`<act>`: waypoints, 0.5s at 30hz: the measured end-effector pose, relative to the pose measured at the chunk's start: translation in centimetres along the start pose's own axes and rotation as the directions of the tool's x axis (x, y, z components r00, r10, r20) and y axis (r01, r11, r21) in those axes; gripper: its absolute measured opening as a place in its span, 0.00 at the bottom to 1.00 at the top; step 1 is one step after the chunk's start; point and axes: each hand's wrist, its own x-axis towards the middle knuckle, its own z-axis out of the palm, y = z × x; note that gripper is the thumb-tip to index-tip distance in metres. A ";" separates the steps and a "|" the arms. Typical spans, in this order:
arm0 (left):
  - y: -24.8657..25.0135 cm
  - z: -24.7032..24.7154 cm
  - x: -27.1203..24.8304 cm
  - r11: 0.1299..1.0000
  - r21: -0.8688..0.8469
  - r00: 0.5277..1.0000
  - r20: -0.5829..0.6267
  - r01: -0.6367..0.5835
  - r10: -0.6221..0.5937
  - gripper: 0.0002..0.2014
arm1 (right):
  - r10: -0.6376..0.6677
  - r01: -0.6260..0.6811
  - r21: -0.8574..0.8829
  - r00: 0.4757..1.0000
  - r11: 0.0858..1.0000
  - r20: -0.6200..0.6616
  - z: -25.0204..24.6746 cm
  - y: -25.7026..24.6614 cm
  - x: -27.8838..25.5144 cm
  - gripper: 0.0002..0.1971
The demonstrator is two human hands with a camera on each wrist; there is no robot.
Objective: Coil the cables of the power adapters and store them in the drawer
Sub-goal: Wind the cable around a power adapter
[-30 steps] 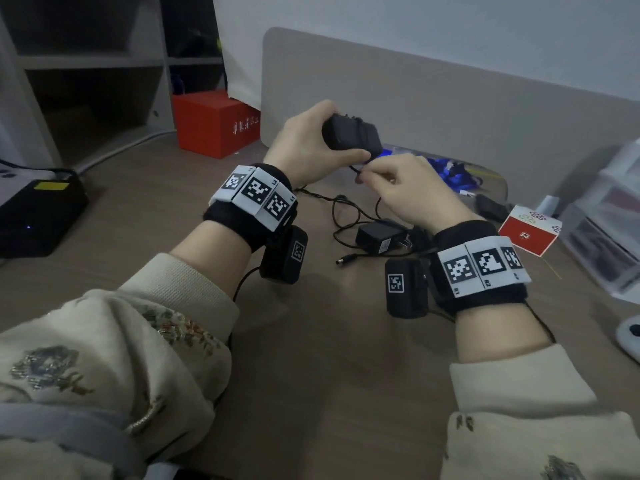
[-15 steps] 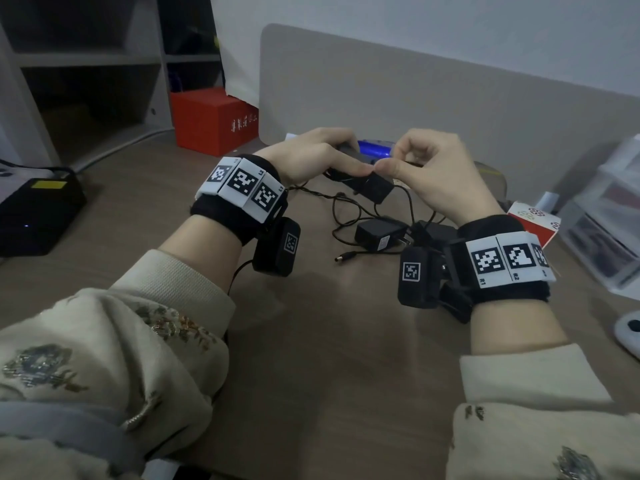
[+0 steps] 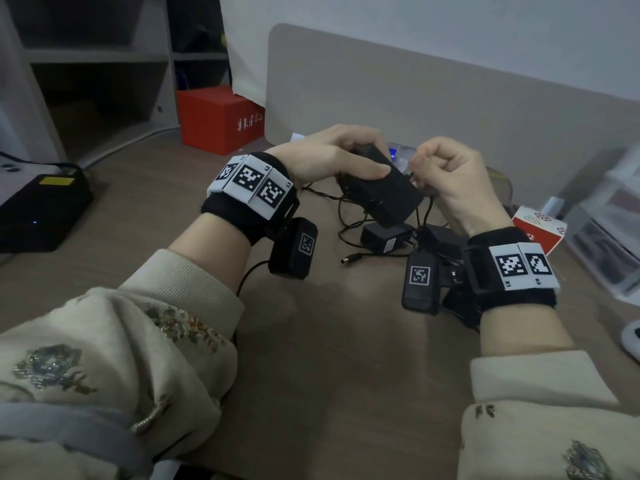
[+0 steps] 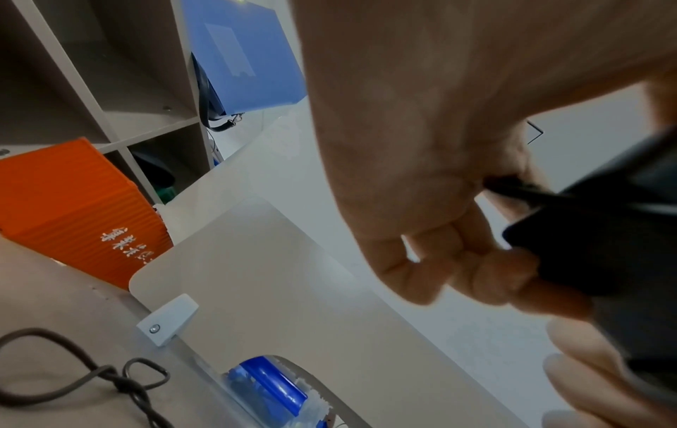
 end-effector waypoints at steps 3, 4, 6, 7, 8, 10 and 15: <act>-0.2 0.4 0.3 1.000 0.006 1.000 -0.030 -0.003 0.003 0.10 | 0.001 0.001 0.071 1.000 0.997 -0.028 -0.1 0.3 0.0 0.17; -0.3 0.5 0.4 1.000 -0.003 0.999 -0.044 -0.006 0.005 0.11 | -0.005 0.010 0.104 0.999 0.995 -0.043 -0.1 0.2 -0.1 0.14; -0.5 0.7 0.6 0.999 -0.035 0.998 -0.060 -0.036 0.034 0.12 | -0.014 0.026 0.147 0.996 0.989 -0.083 -0.1 0.0 -0.1 0.10; -0.5 0.7 0.6 0.997 -0.046 0.997 -0.063 -0.054 0.051 0.13 | -0.017 0.032 0.151 0.995 0.988 -0.099 -0.1 0.0 -0.1 0.09; -0.4 0.7 0.6 0.996 -0.053 0.996 -0.061 -0.067 0.064 0.15 | -0.022 0.039 0.150 0.994 0.988 -0.111 -0.1 0.0 -0.1 0.08; -0.3 0.7 0.5 0.995 -0.050 0.995 -0.055 -0.083 0.080 0.14 | -0.024 0.045 0.165 0.991 0.985 -0.131 -0.1 -0.1 -0.1 0.08; -0.2 0.9 0.7 0.984 -0.068 0.986 -0.043 -0.164 0.162 0.06 | -0.012 0.048 0.268 0.990 0.962 -0.137 -0.5 -0.3 -0.1 0.12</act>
